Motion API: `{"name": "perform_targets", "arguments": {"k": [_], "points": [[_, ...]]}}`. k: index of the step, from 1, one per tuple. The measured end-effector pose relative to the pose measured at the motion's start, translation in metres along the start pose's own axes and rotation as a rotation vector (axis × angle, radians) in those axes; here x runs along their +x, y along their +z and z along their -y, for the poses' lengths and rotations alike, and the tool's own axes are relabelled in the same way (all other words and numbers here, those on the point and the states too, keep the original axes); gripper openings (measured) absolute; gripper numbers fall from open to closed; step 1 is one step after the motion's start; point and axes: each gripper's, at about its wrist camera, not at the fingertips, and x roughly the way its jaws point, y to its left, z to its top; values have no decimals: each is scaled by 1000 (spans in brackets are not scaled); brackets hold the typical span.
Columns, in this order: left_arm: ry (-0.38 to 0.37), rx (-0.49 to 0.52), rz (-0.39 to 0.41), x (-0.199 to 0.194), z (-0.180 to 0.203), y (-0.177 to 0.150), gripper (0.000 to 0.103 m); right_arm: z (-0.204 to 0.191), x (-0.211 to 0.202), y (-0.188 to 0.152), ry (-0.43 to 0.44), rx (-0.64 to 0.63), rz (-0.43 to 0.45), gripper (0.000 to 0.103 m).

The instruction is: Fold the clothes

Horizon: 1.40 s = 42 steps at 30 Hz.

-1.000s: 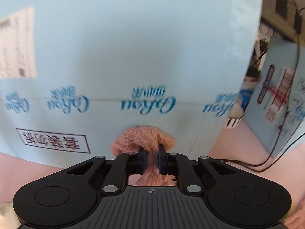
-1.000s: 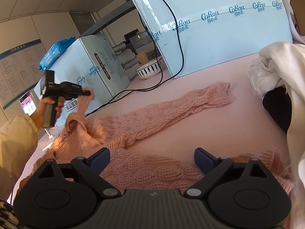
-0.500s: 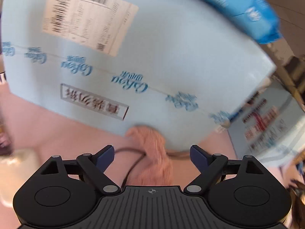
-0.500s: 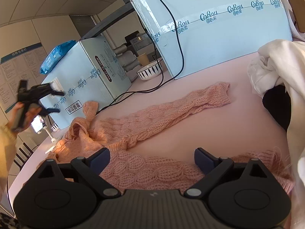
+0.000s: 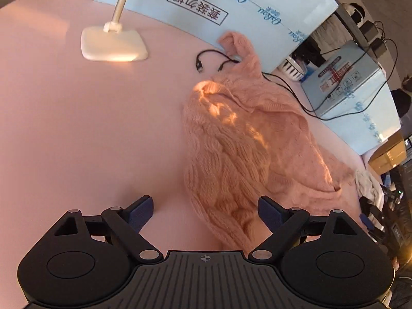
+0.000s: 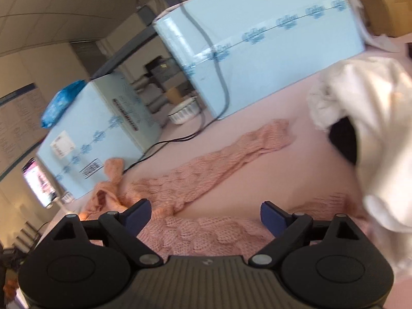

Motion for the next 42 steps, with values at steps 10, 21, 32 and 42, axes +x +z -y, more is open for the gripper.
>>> {"name": "perform_targets", "arguments": {"k": [10,21,32,42], "points": [[-48,96,-53,22,30,-23,59,31,-39,-12,-93,250,-182,90],[-185,-183,-71,27,-10,-31,14,-1,5,-21,-407,-4,41,18],[-140,-219,-7,-18,-34,-38,32,8,-8,-18,-383,-36,16,58],[18,222,-59,-63,36,-72,92,-34,-25,-18,-252,-105,154,73]]}}
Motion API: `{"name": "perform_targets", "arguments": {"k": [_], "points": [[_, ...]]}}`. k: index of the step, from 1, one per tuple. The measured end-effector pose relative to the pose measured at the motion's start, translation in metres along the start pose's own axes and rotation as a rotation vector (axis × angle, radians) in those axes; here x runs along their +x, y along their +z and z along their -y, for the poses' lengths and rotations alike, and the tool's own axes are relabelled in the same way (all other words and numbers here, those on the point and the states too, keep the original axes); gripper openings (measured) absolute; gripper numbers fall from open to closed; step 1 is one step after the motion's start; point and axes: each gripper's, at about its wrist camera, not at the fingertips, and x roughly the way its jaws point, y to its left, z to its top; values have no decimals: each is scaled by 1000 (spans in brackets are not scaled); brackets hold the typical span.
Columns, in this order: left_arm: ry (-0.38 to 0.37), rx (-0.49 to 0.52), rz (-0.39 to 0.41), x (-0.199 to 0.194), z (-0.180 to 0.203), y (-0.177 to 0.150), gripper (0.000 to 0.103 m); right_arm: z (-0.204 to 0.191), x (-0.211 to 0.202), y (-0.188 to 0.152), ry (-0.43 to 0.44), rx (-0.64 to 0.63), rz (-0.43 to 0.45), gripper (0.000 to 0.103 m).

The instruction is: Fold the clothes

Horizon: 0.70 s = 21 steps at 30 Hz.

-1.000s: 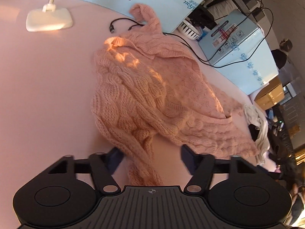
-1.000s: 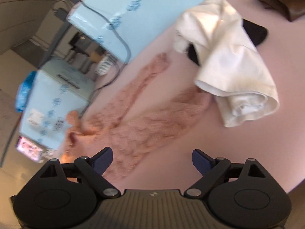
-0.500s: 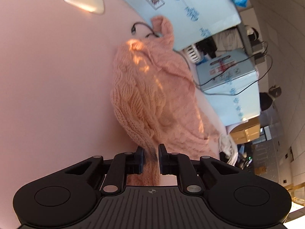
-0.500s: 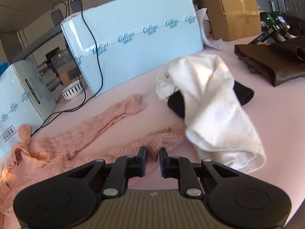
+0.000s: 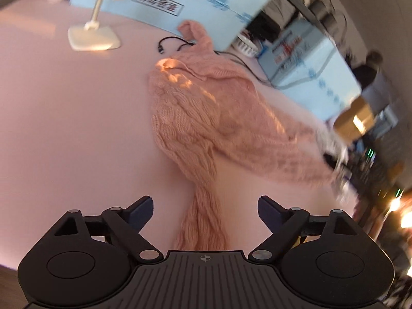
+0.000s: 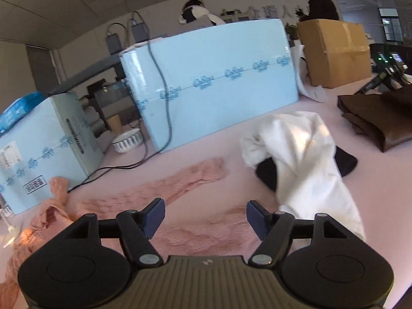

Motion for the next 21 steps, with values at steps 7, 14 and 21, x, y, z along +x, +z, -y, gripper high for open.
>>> {"name": "perform_targets", "arguments": {"k": [7,14,21], "points": [[115,64,-124,48,43,-4,92,-23,16,-10,111,-15,-67,73],[317,179,-103,76,58,0,69,-26,16,-19,134,-24,-85,74],[277,121,-96,57,50,2,12,-22,28,-24,154,4,-129,74]]}}
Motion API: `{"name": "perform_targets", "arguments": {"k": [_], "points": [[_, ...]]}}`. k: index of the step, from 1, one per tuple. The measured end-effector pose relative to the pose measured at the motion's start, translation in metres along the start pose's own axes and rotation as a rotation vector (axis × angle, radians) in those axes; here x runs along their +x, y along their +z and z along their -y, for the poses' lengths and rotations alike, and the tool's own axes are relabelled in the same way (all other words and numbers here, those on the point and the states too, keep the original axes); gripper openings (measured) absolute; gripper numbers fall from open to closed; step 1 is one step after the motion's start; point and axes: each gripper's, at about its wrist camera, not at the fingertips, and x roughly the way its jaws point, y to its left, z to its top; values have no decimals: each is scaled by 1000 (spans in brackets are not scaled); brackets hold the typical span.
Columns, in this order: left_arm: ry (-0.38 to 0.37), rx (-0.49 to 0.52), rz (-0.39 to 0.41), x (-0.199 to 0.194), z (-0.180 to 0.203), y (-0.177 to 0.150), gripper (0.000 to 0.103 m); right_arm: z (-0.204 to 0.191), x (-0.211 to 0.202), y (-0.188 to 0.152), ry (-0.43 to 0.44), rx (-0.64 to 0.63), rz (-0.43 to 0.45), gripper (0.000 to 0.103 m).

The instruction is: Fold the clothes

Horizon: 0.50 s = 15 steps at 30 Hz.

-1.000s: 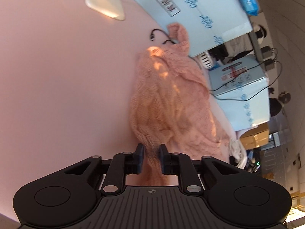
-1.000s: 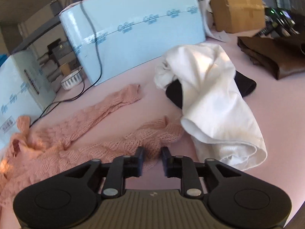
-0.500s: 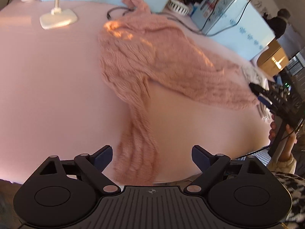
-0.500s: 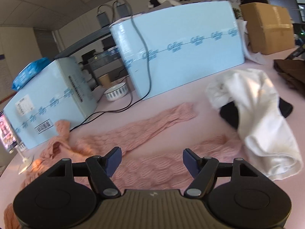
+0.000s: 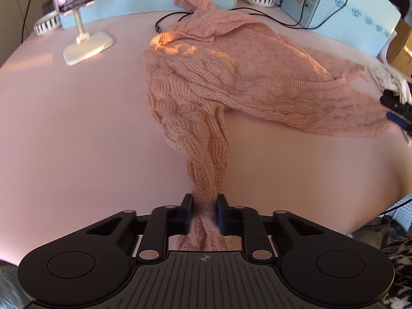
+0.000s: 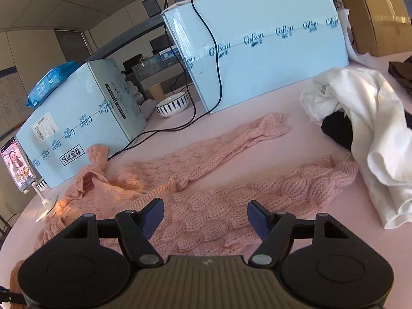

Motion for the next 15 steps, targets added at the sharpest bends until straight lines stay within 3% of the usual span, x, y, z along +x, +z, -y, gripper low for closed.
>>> {"name": "perform_targets", "arguments": {"k": [3,4,6,7,8,9,11,12,15], "points": [[-204,-101,-1,-8,-7,2,11,1,2,0,4,10,-4,74],[-299,-150,11,-11,-11,3,11,1,2,0,6,14,-4,74],[-585,-319,81,-19,-26,3,11,1,2,0,18,19,-7,74],[-661,-405,96,-17,-34,0,12,1,2,0,22,19,-8,74],[-691,-500,86,-12,-43,-5,14,2,1,0,25,16,-9,74],[-673,-580,47,-4,-54,-11,16,2,0,0,25,11,-9,74],[-589,-700,-59,15,-74,-25,41,2,-1,-1,26,-3,-2,75],[-558,-746,-105,23,-83,-33,48,0,-3,-1,37,-28,16,75],[-627,-843,-101,23,-102,-49,59,-13,-9,-3,144,-125,42,82]]}}
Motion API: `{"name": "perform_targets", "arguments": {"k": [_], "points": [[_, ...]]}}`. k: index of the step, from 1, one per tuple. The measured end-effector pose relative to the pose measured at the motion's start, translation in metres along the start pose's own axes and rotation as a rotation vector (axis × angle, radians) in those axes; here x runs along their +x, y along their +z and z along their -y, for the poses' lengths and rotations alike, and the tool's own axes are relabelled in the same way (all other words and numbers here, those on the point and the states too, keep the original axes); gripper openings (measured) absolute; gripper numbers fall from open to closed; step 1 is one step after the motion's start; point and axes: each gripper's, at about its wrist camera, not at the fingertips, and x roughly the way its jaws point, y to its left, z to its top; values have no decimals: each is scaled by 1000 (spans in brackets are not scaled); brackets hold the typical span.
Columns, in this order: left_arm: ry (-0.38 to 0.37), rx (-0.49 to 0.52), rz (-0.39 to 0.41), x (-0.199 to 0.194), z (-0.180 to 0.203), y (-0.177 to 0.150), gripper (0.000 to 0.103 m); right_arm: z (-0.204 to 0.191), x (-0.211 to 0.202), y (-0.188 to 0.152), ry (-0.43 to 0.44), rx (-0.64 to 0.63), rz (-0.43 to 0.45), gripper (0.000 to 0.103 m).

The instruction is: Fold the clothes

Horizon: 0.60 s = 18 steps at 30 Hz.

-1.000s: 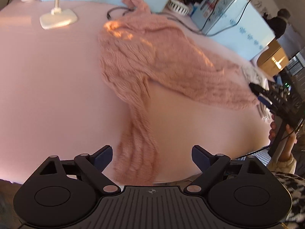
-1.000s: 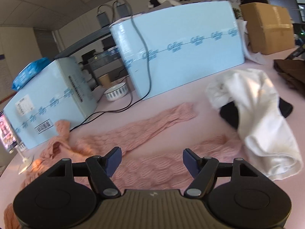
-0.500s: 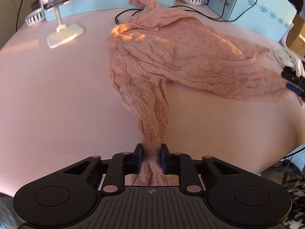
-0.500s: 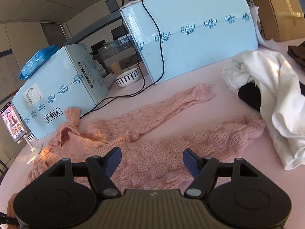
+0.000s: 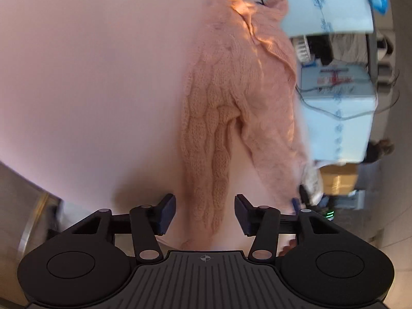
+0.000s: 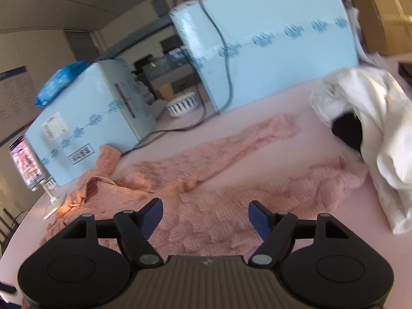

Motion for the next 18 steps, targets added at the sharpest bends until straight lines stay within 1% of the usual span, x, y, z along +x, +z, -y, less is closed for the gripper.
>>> {"name": "perform_targets", "arguments": {"k": [1,2,3,4,6,9,10,12,13,14,15,16,17,18], "points": [[0,14,34,-8,1,0,71,-11,-1,1,104,-65,-25,85],[12,46,87,-18,5,-1,76,-23,1,1,212,-129,-64,86],[28,74,127,-24,9,-1,76,-37,4,0,319,-199,-109,87],[42,89,145,-28,11,-1,77,-52,7,-1,422,-269,-153,89],[63,110,158,-31,14,0,77,-88,13,-10,568,-406,-222,89],[79,128,121,-22,16,-3,77,-139,23,-28,690,-548,-309,89],[81,135,112,-18,16,-5,77,-161,30,-37,715,-580,-385,88],[81,148,97,-12,16,-9,77,-185,42,-49,749,-596,-507,83],[79,155,96,-11,16,-11,78,-191,45,-53,768,-597,-542,81],[77,159,95,-12,16,-13,78,-201,47,-59,803,-602,-584,81],[76,159,95,-13,16,-14,78,-205,47,-64,812,-616,-600,81],[78,157,97,-15,15,-14,78,-209,46,-68,821,-631,-615,77],[79,156,99,-16,15,-14,78,-213,46,-74,823,-648,-629,57],[84,151,105,-18,14,-13,78,-217,48,-80,788,-674,-629,45]]}}
